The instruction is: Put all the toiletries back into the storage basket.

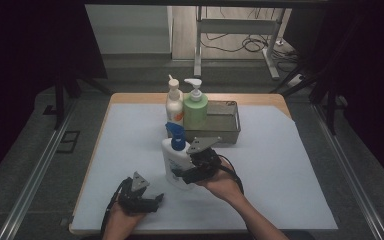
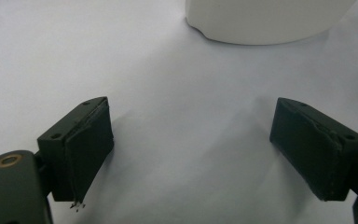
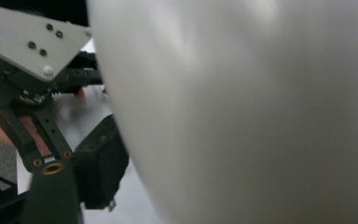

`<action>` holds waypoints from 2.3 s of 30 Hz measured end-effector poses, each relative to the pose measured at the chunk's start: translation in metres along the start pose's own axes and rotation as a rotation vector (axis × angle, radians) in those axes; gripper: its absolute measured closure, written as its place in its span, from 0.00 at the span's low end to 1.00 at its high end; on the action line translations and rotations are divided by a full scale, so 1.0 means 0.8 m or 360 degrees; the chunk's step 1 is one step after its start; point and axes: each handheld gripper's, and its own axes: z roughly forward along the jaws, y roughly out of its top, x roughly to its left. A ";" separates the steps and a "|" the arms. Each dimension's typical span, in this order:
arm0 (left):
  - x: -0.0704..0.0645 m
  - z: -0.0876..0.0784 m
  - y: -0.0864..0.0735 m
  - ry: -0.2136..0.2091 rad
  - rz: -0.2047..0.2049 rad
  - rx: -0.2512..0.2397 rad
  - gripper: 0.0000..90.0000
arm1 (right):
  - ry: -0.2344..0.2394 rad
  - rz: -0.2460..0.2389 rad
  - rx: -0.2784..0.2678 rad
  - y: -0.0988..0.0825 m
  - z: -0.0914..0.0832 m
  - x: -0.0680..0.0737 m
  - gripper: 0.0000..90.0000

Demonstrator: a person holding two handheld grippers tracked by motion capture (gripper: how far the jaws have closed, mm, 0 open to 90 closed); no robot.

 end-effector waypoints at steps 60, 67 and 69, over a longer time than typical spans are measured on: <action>0.000 0.000 0.000 -0.0002 0.0000 0.0002 0.14 | -0.0234 0.0154 0.0009 0.030 -0.100 -0.064 0.45; 0.000 0.000 0.000 -0.0002 -0.0002 0.0001 0.14 | -0.0314 0.0182 0.0001 0.031 -0.115 -0.080 0.45; 0.000 0.000 0.000 -0.0003 -0.0002 0.0002 0.14 | -0.0339 0.0190 -0.0003 0.032 -0.119 -0.085 0.45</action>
